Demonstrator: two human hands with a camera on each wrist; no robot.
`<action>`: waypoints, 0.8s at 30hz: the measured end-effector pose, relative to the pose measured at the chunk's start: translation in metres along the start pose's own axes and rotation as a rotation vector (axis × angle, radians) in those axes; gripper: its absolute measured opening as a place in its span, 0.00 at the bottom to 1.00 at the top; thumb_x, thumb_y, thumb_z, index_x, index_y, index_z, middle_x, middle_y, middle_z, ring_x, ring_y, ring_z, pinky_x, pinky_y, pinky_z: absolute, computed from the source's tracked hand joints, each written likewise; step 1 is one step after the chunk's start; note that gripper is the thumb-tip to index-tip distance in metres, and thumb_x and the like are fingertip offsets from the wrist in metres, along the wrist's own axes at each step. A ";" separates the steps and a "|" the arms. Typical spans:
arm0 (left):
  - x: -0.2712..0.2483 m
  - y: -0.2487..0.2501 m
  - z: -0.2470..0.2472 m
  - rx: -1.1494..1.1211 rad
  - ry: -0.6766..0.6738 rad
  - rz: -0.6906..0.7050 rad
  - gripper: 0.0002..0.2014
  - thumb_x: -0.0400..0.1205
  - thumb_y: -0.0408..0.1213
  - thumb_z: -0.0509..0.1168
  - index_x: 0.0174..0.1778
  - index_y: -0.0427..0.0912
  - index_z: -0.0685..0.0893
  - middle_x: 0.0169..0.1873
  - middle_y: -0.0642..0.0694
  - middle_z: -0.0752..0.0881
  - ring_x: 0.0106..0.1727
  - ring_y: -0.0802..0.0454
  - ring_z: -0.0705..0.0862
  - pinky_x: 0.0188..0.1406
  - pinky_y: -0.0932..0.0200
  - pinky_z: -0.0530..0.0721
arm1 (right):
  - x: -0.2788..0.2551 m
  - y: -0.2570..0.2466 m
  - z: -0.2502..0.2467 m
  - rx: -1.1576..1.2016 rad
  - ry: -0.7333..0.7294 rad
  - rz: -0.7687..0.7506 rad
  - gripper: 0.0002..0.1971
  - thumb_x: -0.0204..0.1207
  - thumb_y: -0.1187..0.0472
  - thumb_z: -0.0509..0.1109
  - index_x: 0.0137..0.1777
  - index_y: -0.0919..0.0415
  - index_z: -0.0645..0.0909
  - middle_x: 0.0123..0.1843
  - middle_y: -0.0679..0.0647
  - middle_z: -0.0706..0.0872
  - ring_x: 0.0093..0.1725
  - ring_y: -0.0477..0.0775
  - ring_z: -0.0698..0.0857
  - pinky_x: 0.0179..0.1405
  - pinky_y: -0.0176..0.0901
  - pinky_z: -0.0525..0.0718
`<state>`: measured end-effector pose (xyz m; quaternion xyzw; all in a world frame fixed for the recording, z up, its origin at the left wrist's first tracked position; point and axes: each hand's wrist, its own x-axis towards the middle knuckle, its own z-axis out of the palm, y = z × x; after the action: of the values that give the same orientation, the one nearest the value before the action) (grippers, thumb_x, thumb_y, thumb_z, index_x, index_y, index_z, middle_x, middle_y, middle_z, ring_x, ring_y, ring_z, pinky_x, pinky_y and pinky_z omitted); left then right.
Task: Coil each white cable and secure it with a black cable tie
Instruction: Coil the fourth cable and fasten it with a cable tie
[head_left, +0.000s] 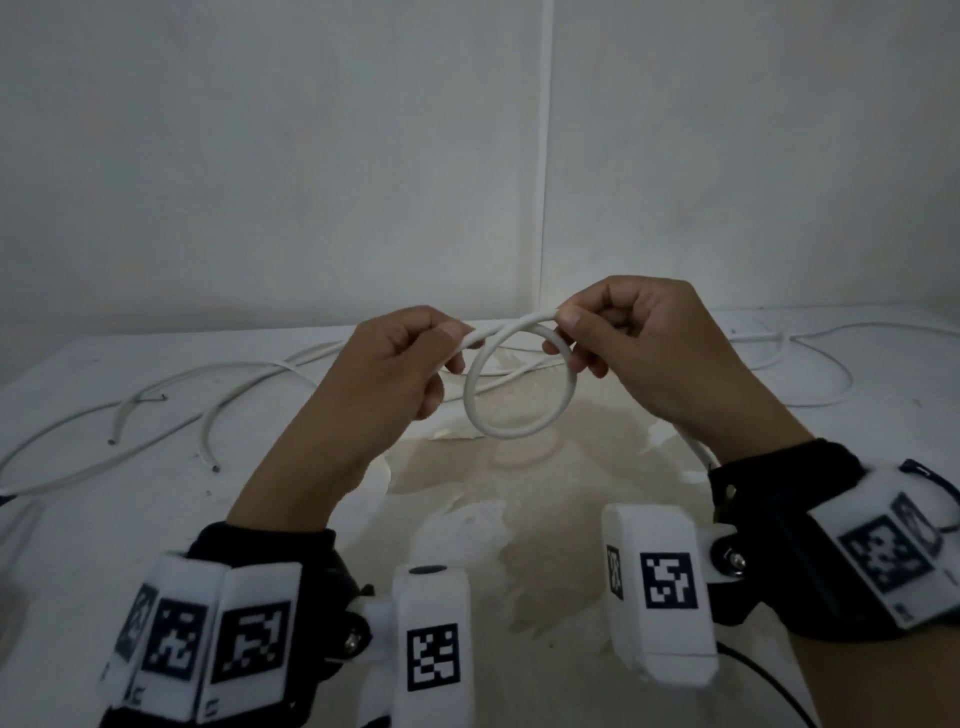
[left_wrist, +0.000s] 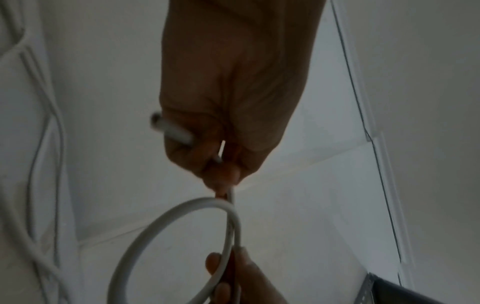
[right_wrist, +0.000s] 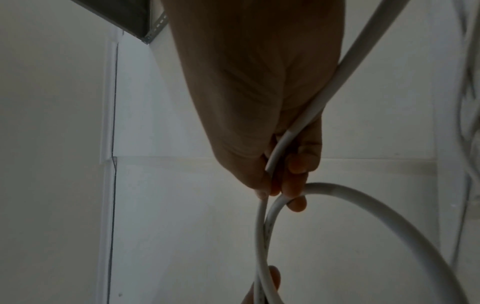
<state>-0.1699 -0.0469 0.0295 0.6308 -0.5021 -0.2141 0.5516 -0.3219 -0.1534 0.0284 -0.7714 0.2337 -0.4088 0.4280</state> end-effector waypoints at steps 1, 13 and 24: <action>0.000 0.000 -0.002 -0.057 -0.050 -0.036 0.15 0.84 0.32 0.56 0.33 0.45 0.82 0.18 0.58 0.80 0.19 0.64 0.75 0.19 0.73 0.72 | 0.000 0.000 -0.001 -0.006 0.010 -0.007 0.09 0.77 0.67 0.66 0.36 0.58 0.81 0.26 0.45 0.88 0.26 0.41 0.82 0.27 0.30 0.79; -0.003 -0.004 0.009 -0.409 -0.139 -0.212 0.10 0.67 0.40 0.64 0.40 0.45 0.88 0.30 0.49 0.89 0.36 0.54 0.89 0.43 0.55 0.88 | 0.003 0.007 -0.003 -0.089 0.149 -0.037 0.09 0.76 0.65 0.68 0.35 0.54 0.81 0.34 0.52 0.89 0.27 0.41 0.83 0.30 0.30 0.80; -0.005 0.003 0.024 -0.183 -0.026 -0.031 0.04 0.72 0.41 0.67 0.33 0.47 0.85 0.17 0.57 0.79 0.21 0.64 0.75 0.29 0.68 0.79 | 0.001 0.000 0.001 0.032 0.117 -0.015 0.09 0.78 0.67 0.66 0.36 0.58 0.79 0.28 0.51 0.86 0.23 0.38 0.81 0.24 0.26 0.77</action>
<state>-0.1923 -0.0540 0.0234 0.5826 -0.4774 -0.2759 0.5970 -0.3203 -0.1533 0.0285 -0.7411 0.2462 -0.4599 0.4227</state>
